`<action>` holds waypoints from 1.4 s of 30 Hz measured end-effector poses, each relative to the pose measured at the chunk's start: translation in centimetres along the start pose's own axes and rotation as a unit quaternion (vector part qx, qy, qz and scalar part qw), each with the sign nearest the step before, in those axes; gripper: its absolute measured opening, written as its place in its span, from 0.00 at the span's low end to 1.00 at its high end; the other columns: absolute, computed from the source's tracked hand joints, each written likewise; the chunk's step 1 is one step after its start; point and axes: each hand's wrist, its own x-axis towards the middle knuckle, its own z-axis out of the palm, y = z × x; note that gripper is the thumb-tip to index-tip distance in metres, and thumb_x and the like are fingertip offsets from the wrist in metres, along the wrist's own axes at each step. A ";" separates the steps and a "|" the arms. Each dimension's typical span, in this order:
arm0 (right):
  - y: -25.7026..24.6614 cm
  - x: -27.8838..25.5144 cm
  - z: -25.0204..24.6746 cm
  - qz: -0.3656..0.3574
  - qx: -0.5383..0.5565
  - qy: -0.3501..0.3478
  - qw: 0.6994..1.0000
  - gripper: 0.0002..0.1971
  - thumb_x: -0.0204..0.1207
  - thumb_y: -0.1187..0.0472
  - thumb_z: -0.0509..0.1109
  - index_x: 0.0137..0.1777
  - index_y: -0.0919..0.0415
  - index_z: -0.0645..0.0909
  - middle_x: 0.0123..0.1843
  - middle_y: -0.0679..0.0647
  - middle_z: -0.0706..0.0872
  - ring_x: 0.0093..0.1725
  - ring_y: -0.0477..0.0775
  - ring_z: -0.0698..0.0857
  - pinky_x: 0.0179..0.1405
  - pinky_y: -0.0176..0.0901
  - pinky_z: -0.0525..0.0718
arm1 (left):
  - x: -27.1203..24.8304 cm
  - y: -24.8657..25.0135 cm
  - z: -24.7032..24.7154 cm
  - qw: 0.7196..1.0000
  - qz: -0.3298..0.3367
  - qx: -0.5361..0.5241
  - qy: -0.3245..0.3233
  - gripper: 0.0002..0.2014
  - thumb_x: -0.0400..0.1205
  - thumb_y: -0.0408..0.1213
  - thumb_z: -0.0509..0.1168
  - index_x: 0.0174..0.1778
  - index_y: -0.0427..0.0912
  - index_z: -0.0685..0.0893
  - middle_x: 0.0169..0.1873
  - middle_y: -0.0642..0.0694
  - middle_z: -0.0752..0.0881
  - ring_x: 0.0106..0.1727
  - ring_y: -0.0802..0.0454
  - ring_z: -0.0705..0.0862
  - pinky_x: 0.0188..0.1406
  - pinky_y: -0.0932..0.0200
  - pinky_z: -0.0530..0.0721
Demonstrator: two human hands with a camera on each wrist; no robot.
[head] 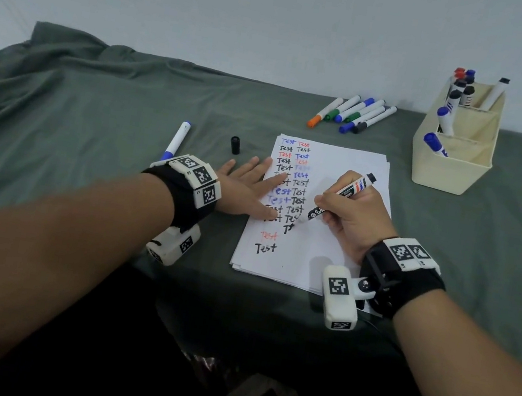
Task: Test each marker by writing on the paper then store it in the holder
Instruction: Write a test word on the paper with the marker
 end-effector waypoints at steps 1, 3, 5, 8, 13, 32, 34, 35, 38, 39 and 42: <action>0.0 0.0 0.0 0.001 -0.001 -0.002 1.000 0.14 0.66 0.74 0.76 0.32 0.57 0.76 0.28 0.60 0.77 0.27 0.57 0.74 0.26 0.43 0.73 | 0.0 0.0 0.0 1.000 0.000 0.000 -0.001 0.42 0.81 0.70 0.51 0.81 0.67 0.30 0.83 0.54 0.26 0.83 0.53 0.27 0.82 0.39 0.33; 0.1 0.0 0.1 0.002 -0.011 -0.008 1.000 0.13 0.64 0.73 0.76 0.30 0.56 0.77 0.27 0.59 0.77 0.26 0.56 0.74 0.26 0.43 0.72 | 0.0 0.0 0.0 1.000 0.001 0.000 -0.002 0.42 0.81 0.71 0.51 0.81 0.67 0.30 0.83 0.54 0.26 0.83 0.53 0.27 0.82 0.39 0.32; 0.1 0.1 0.1 0.002 -0.017 -0.004 1.000 0.13 0.63 0.72 0.76 0.29 0.55 0.77 0.26 0.57 0.77 0.26 0.56 0.74 0.27 0.43 0.71 | 0.0 -0.1 0.0 1.000 0.002 -0.002 -0.001 0.42 0.81 0.70 0.51 0.82 0.67 0.31 0.83 0.54 0.26 0.83 0.53 0.27 0.82 0.39 0.33; 0.3 0.2 -0.2 0.001 -0.003 0.016 1.000 0.14 0.63 0.71 0.77 0.30 0.53 0.77 0.27 0.55 0.77 0.27 0.56 0.75 0.28 0.42 0.74 | -0.1 -0.1 -0.1 1.000 0.003 -0.005 -0.001 0.42 0.81 0.70 0.51 0.82 0.67 0.31 0.83 0.55 0.26 0.83 0.54 0.27 0.82 0.39 0.32; 0.4 0.4 -0.4 -0.001 -0.005 0.008 1.000 0.14 0.62 0.71 0.77 0.31 0.53 0.77 0.27 0.54 0.77 0.28 0.55 0.76 0.28 0.41 0.75 | 0.1 -0.1 0.0 1.000 0.002 -0.004 -0.001 0.42 0.81 0.71 0.51 0.81 0.68 0.30 0.82 0.55 0.26 0.83 0.54 0.27 0.82 0.39 0.32; 0.4 0.2 -0.3 -0.010 0.027 0.013 0.999 0.15 0.60 0.75 0.74 0.29 0.54 0.74 0.25 0.51 0.73 0.25 0.49 0.73 0.24 0.37 0.72 | -0.1 0.0 0.0 1.000 0.002 -0.010 0.003 0.42 0.82 0.69 0.52 0.82 0.66 0.31 0.83 0.55 0.26 0.83 0.54 0.27 0.82 0.39 0.32; 0.5 0.2 -0.3 -0.010 0.038 0.015 0.999 0.15 0.61 0.74 0.74 0.29 0.54 0.74 0.26 0.52 0.73 0.26 0.49 0.74 0.24 0.37 0.73 | -0.1 -0.1 0.0 1.000 0.004 -0.009 0.003 0.42 0.82 0.69 0.52 0.82 0.66 0.31 0.83 0.54 0.26 0.83 0.54 0.27 0.82 0.39 0.32; 0.5 0.2 -0.3 -0.011 0.038 0.013 0.999 0.15 0.61 0.74 0.74 0.29 0.54 0.75 0.26 0.52 0.73 0.26 0.49 0.74 0.25 0.37 0.74 | -0.1 -0.1 0.1 1.000 0.006 -0.008 0.003 0.42 0.82 0.69 0.52 0.82 0.66 0.31 0.83 0.54 0.26 0.83 0.54 0.27 0.82 0.39 0.32; 0.5 0.3 -0.4 -0.015 0.019 0.005 1.000 0.16 0.62 0.73 0.75 0.28 0.52 0.75 0.26 0.52 0.74 0.27 0.51 0.73 0.26 0.38 0.73 | -0.1 -0.1 0.1 1.000 0.009 -0.005 0.005 0.42 0.82 0.69 0.51 0.82 0.66 0.31 0.83 0.54 0.26 0.83 0.54 0.27 0.82 0.39 0.32; 0.6 0.3 -0.4 -0.015 0.016 0.006 1.000 0.15 0.61 0.73 0.75 0.28 0.52 0.75 0.25 0.52 0.74 0.27 0.51 0.73 0.26 0.38 0.73 | -0.1 -0.2 0.1 1.000 0.010 -0.006 0.006 0.42 0.82 0.69 0.51 0.82 0.66 0.31 0.83 0.54 0.26 0.83 0.54 0.27 0.82 0.39 0.32; 0.6 0.4 -0.5 -0.012 0.021 0.022 0.999 0.15 0.61 0.73 0.74 0.29 0.52 0.75 0.26 0.53 0.74 0.26 0.50 0.72 0.26 0.39 0.72 | 0.1 -0.2 0.1 1.000 0.012 -0.010 0.009 0.42 0.82 0.69 0.52 0.82 0.67 0.32 0.83 0.54 0.26 0.83 0.54 0.27 0.82 0.39 0.32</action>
